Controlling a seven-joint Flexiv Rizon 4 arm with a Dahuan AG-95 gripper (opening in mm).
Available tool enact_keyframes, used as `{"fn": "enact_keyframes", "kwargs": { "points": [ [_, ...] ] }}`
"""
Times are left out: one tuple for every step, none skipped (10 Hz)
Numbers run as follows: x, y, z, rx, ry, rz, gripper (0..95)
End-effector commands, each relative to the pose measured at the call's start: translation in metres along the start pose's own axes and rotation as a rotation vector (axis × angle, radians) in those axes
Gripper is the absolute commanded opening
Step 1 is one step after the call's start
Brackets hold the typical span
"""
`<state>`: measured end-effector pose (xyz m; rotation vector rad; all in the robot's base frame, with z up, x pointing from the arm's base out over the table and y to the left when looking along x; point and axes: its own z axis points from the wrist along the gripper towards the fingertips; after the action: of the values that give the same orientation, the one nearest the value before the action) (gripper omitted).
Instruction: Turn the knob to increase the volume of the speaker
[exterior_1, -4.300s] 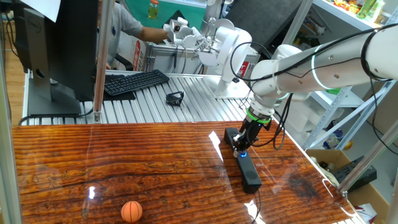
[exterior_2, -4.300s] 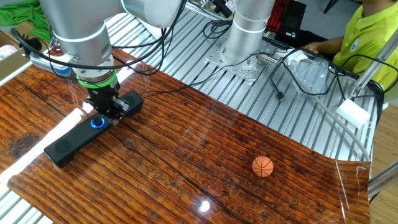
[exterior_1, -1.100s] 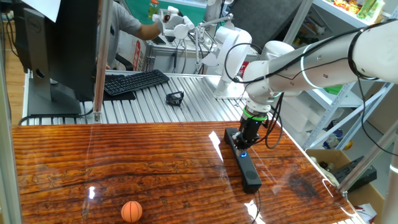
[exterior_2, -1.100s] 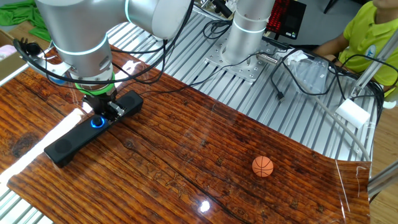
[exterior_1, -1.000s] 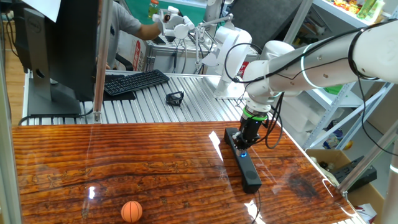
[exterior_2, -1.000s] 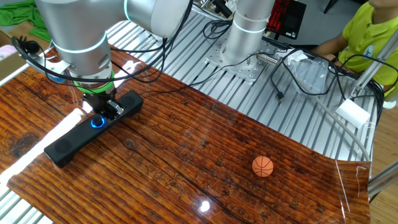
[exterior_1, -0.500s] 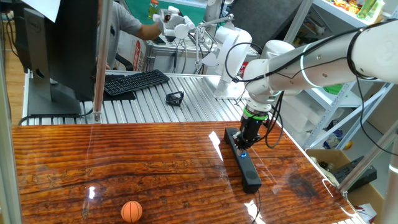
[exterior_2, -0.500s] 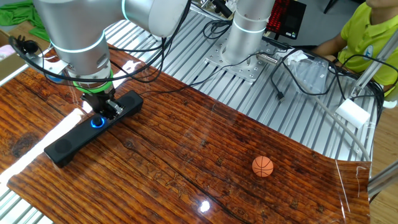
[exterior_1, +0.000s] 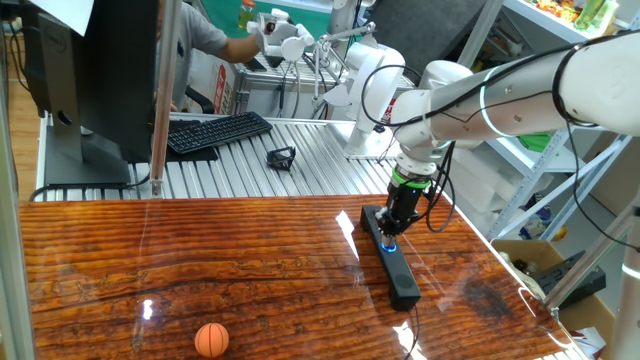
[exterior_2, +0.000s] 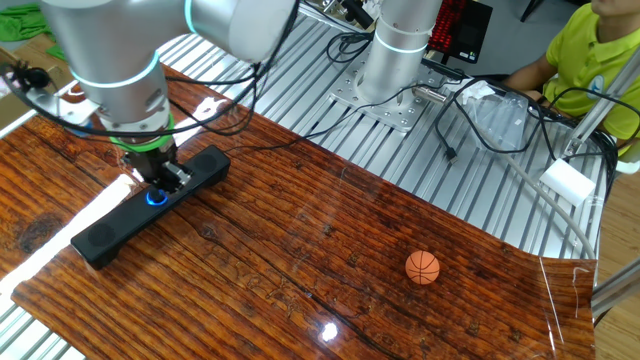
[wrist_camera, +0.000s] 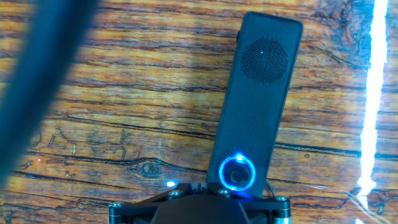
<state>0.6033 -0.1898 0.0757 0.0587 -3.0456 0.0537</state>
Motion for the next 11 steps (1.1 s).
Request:
{"fn": "enact_keyframes", "kwargs": {
  "points": [
    [-0.0023,-0.0019,-0.0019,0.004,-0.002,0.001,0.0],
    [-0.0024,-0.002,-0.0019,0.006,-0.002,0.003,0.0],
    [-0.0024,-0.0022,-0.0019,0.006,-0.001,0.004,0.0],
    [-0.0025,-0.0028,-0.0014,0.006,-0.001,0.005,0.0],
    [-0.0031,-0.0049,0.0,0.006,-0.001,0.001,0.0],
    [-0.0035,-0.007,0.0012,0.004,-0.001,-0.005,0.0],
    [-0.0038,-0.0089,0.0025,0.003,-0.001,-0.004,0.0],
    [-0.0042,-0.0107,0.0034,0.003,0.0,-0.004,0.0],
    [-0.0044,-0.0112,0.0036,0.005,0.002,-0.002,0.0],
    [-0.0044,-0.0113,0.0034,0.005,0.003,0.005,0.0],
    [-0.0044,-0.0113,0.0034,0.007,0.003,0.013,0.0]
  ]
}}
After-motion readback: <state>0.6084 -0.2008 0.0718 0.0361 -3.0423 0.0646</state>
